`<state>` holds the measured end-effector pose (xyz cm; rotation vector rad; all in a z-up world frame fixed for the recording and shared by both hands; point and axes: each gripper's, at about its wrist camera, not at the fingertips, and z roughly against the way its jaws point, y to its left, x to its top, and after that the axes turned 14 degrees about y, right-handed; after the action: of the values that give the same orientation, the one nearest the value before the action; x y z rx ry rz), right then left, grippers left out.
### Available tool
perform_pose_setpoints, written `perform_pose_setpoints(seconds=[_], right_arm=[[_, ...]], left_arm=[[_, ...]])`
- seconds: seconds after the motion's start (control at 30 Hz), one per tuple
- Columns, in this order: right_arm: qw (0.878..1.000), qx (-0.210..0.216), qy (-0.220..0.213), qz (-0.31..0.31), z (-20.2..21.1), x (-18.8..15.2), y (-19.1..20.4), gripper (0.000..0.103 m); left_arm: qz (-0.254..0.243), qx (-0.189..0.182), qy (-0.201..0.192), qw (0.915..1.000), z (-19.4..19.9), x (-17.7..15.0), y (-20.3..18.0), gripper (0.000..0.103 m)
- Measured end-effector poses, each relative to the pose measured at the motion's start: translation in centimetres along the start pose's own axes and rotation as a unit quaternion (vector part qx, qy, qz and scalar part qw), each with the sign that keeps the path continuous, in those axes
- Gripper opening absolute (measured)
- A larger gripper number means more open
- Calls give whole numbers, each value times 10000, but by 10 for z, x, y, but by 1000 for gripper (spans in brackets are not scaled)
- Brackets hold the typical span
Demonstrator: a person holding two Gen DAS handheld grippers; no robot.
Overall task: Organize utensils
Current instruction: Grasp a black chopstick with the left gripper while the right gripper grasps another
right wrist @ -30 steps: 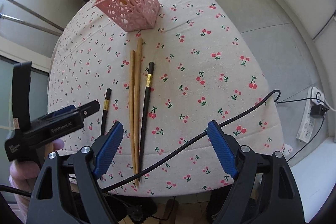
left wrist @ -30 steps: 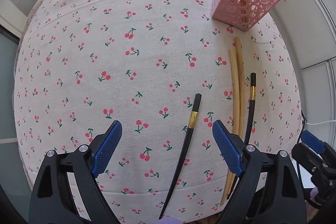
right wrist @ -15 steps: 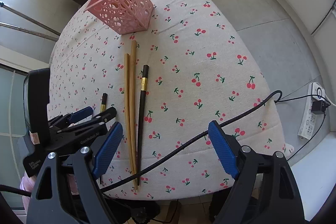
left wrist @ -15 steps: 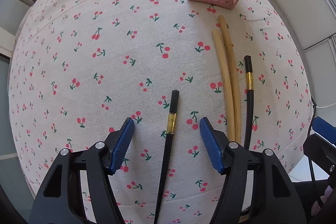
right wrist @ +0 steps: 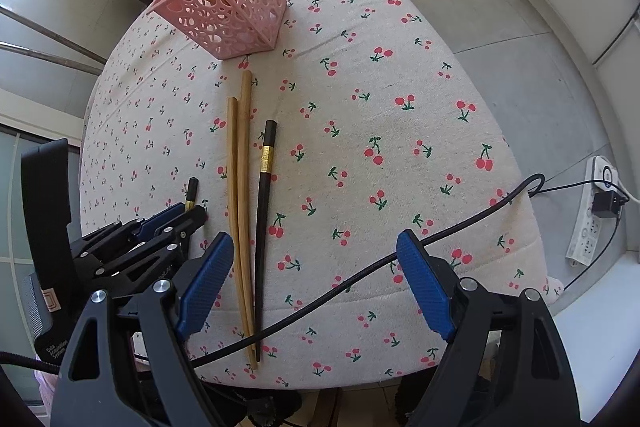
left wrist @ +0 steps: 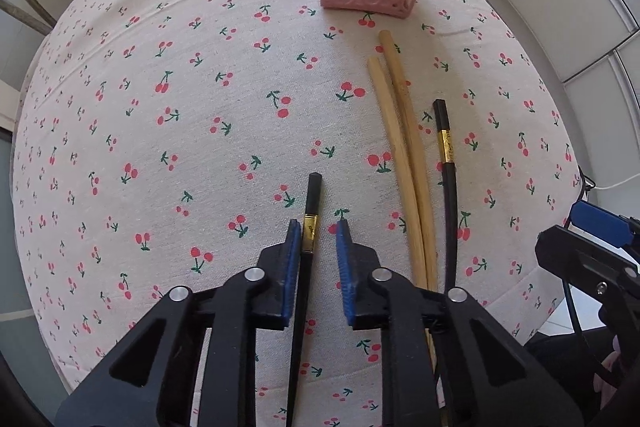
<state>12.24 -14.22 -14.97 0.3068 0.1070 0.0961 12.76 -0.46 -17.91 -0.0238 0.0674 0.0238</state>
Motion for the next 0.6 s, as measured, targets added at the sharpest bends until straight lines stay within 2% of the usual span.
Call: perform_pose_setpoints(seconds=[0.07,0.17,0.4,0.6], right_arm=[[10000,-29,4,1,-2,1,1,81],[10000,-60,-11,1,-4,4,3,81],[9998,112,20,-146,-12,19,5,81],[9997,-33,-126,-225,-19,37,12,81]], left_arm=[[-11,-32,-30,10000,3,-2,4,8],[-15,-45,-92,9999,8,-6,8,6],[-22,-199,-418,9989,35,-14,18,6],[35,-316,-614,9976,54,-15,30,6]])
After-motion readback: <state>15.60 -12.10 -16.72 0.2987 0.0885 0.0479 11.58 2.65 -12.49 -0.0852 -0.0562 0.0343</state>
